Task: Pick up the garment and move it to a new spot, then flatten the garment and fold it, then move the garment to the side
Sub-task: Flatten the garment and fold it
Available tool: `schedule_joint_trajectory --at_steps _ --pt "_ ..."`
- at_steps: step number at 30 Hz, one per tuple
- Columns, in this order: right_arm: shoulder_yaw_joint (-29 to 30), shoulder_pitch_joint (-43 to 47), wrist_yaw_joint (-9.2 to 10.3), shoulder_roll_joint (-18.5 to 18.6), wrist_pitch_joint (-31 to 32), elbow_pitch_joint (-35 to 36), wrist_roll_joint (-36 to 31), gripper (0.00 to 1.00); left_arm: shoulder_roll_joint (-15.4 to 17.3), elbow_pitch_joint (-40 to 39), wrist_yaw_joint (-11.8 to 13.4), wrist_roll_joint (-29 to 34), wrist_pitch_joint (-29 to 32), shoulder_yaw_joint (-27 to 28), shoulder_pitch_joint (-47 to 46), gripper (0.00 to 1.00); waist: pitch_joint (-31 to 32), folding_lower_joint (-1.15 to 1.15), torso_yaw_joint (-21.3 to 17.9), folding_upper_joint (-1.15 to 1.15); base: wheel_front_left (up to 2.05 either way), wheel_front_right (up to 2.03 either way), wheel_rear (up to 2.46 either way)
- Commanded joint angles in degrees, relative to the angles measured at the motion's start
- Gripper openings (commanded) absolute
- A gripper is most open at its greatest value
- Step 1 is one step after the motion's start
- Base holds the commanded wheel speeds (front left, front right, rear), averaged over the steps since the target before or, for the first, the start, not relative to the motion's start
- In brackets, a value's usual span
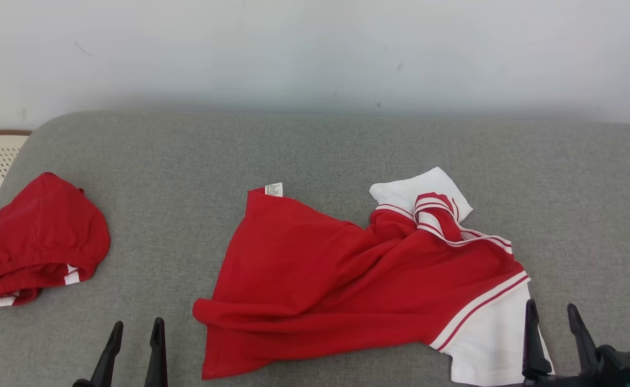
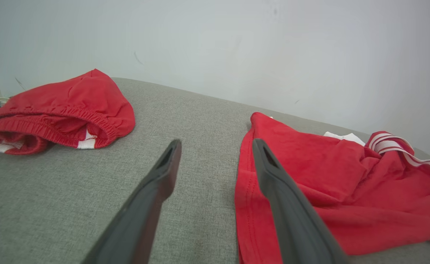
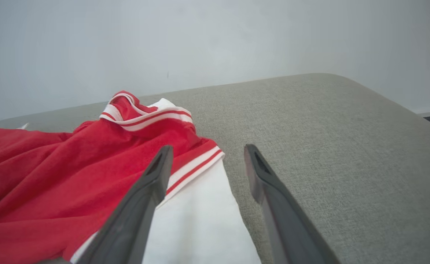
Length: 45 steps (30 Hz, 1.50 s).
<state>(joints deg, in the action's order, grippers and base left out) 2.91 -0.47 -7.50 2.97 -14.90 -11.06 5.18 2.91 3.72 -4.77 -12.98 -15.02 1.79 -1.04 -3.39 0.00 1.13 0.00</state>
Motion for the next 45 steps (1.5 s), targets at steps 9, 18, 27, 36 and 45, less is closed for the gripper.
schedule_joint_trajectory --at_steps 9,18,27,36,45 --pt "-2.5 2.8 0.01 -0.1 -0.3 3.7 -1.9 1.00 0.0 -1.3 1.5 2.8 -0.2 0.2 2.9 1.00 2.8 0.00 0.5 0.00 0.00 0.00 0.00" --pt "-3.7 4.1 0.01 -0.1 -0.3 3.4 -4.3 1.00 0.0 -1.1 3.3 6.7 -0.2 -0.1 4.3 1.00 4.3 0.00 0.1 0.00 0.00 0.00 0.00" --pt "-4.8 4.6 0.01 -0.1 0.9 4.0 -5.7 1.00 0.7 -0.2 4.4 9.6 -0.2 -0.2 4.7 1.00 4.9 0.00 -1.1 0.00 0.00 0.00 0.00" --pt "-5.2 5.0 0.02 -0.1 1.7 4.9 -4.7 1.00 0.6 -0.2 4.2 10.1 -0.2 -0.6 3.9 1.00 5.1 0.00 -1.5 0.00 0.00 0.00 0.00" --pt "-5.4 4.9 0.01 -0.1 1.8 4.6 -4.4 1.00 0.5 -0.1 3.7 9.1 -0.2 -0.6 4.0 1.00 5.0 0.00 -1.5 0.00 0.00 0.00 0.00"
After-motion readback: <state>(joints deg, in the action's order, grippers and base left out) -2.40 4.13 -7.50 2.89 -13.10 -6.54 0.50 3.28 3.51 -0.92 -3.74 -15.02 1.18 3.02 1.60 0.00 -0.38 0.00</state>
